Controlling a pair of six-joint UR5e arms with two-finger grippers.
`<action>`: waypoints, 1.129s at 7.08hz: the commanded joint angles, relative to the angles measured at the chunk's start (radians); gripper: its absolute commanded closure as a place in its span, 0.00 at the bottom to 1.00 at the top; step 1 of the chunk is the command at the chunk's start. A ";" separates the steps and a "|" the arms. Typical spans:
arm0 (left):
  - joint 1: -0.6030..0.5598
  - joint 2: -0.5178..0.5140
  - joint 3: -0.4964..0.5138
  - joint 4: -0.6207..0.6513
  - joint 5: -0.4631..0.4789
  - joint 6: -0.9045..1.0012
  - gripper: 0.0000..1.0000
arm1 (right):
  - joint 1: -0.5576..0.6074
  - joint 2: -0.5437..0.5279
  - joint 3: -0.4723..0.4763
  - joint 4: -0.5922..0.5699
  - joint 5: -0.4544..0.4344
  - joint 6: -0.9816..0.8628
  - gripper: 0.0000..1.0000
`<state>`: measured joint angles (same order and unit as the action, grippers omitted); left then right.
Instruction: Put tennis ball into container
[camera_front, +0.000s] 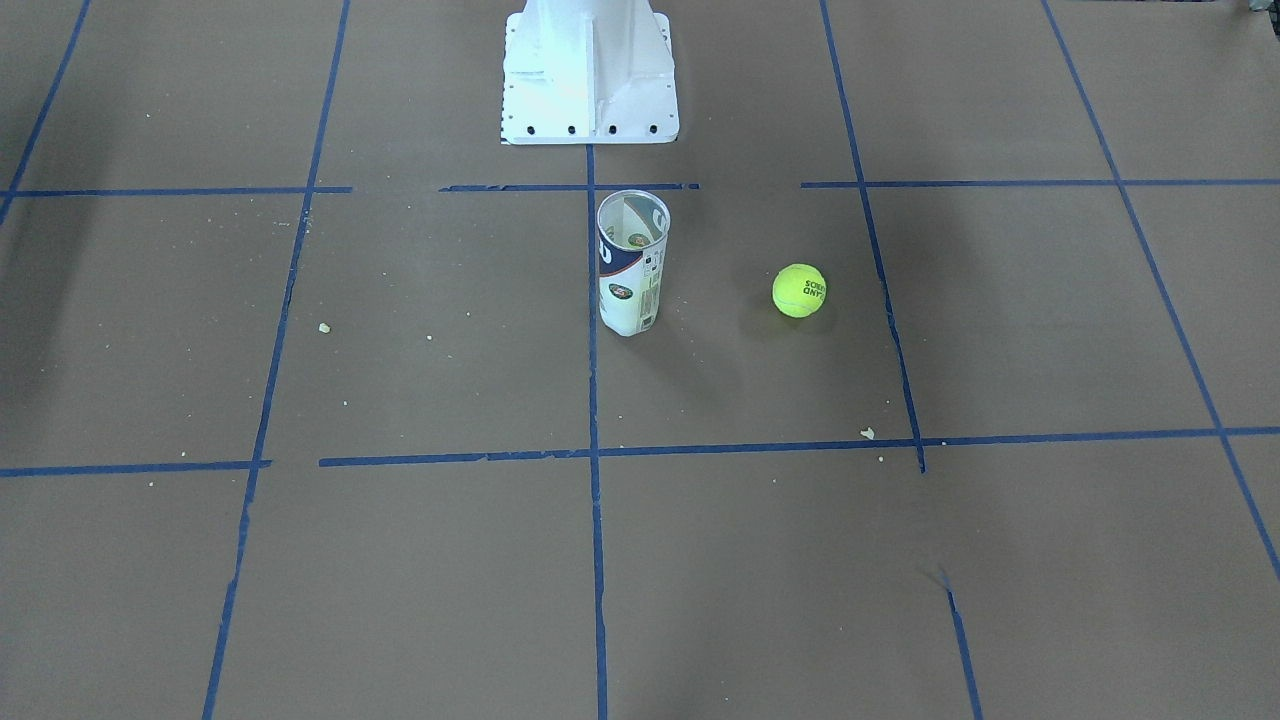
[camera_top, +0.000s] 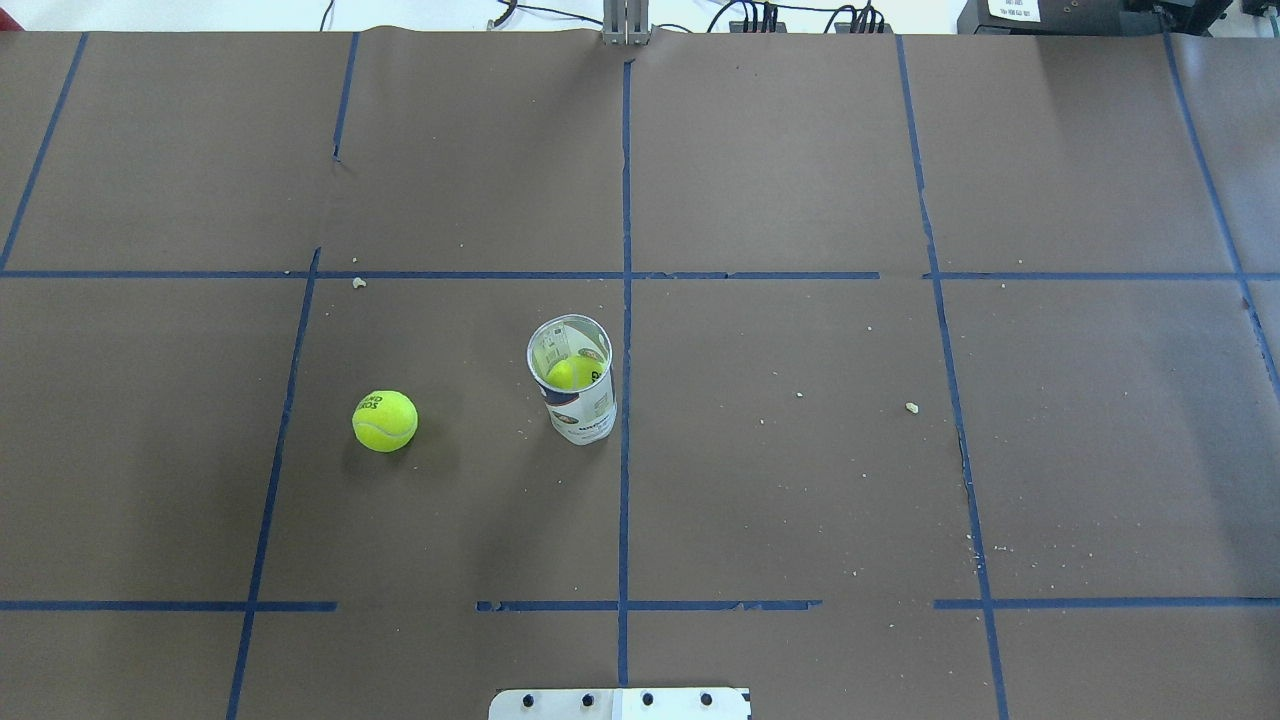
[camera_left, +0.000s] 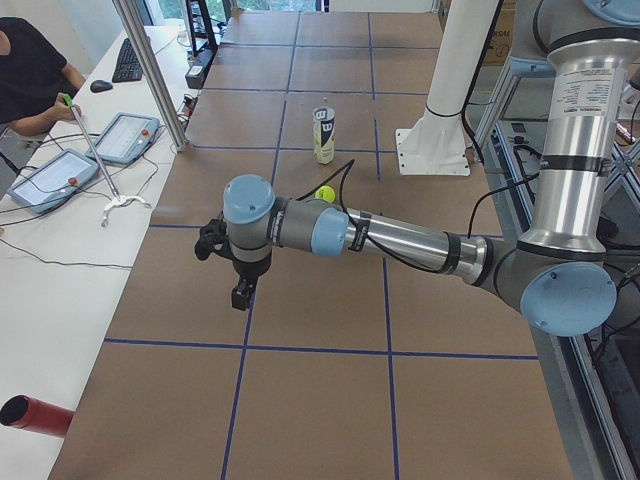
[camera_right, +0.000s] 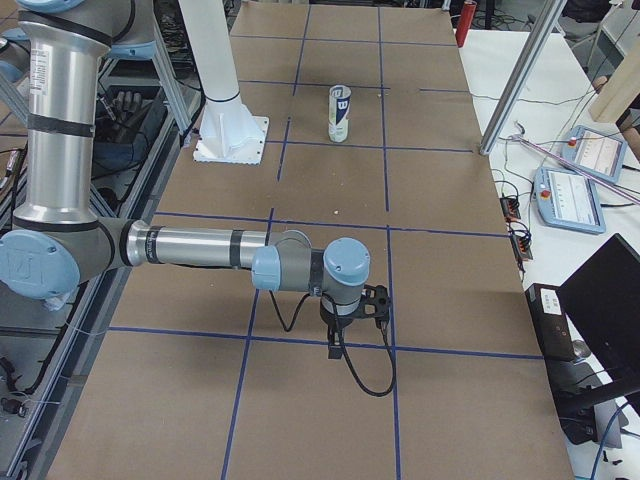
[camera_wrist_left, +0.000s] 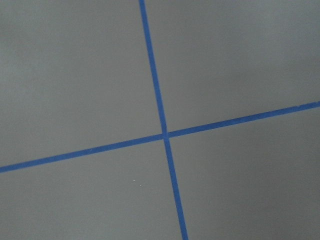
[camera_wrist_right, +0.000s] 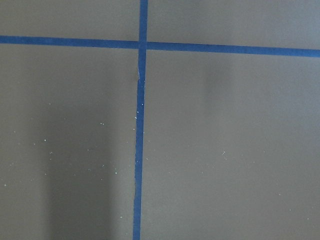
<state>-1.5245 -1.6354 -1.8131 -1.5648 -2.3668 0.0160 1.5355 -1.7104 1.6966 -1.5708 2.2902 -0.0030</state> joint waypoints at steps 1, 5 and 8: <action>0.187 -0.052 -0.153 -0.003 0.018 -0.303 0.00 | 0.000 0.000 0.000 0.000 0.000 0.000 0.00; 0.576 -0.234 -0.178 0.002 0.234 -0.828 0.00 | 0.000 0.000 0.000 0.000 0.000 0.000 0.00; 0.782 -0.253 -0.132 -0.065 0.342 -1.087 0.00 | 0.000 0.000 0.000 0.000 0.000 0.000 0.00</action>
<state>-0.8251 -1.8852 -1.9566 -1.5867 -2.0726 -0.9425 1.5355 -1.7104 1.6966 -1.5708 2.2902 -0.0030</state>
